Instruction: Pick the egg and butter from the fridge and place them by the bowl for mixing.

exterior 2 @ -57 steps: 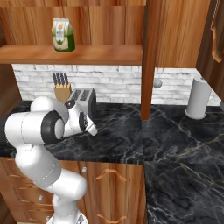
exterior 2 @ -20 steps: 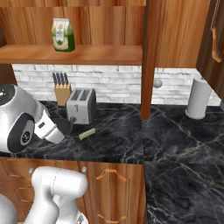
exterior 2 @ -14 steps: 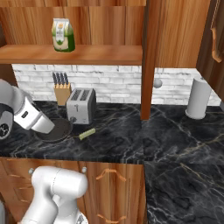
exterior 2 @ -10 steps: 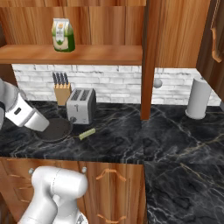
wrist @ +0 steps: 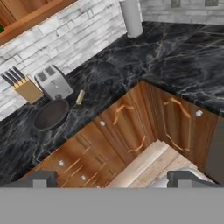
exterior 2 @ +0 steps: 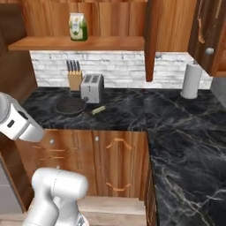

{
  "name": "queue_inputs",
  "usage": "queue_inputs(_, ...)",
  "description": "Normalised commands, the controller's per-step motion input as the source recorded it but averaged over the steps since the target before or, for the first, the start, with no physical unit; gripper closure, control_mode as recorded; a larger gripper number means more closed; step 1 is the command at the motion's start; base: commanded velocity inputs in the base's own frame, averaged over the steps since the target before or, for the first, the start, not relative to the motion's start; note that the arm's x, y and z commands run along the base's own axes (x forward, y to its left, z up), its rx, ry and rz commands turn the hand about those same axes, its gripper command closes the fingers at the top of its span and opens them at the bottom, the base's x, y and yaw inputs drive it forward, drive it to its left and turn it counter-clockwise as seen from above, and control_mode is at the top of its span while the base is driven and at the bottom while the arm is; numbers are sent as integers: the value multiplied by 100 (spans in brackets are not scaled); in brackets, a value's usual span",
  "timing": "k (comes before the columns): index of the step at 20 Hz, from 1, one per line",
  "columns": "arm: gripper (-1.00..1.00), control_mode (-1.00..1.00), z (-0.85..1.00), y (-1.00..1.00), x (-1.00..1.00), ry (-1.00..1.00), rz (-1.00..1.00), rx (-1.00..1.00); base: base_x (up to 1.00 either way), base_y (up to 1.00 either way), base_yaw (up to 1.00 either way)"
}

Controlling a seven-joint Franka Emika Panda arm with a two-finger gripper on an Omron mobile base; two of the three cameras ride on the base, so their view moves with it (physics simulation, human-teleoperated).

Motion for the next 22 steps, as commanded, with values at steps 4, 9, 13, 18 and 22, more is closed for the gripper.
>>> queue_inputs(4, -100, 100, 0, 0, 0, 0, 0, 0, -100, 98, -35)
queue_inputs(9, -100, 100, 0, 0, 0, 0, 0, 0, -100, 100, -46)
queue_inputs(13, -100, 100, 0, 0, 0, 0, 0, 0, -100, 78, -50)
queue_inputs(18, -100, 100, 0, 0, 0, 0, 0, 0, -100, 24, -41)
queue_inputs(22, -100, 100, 0, 0, 0, 0, 0, 0, -100, 42, -29)
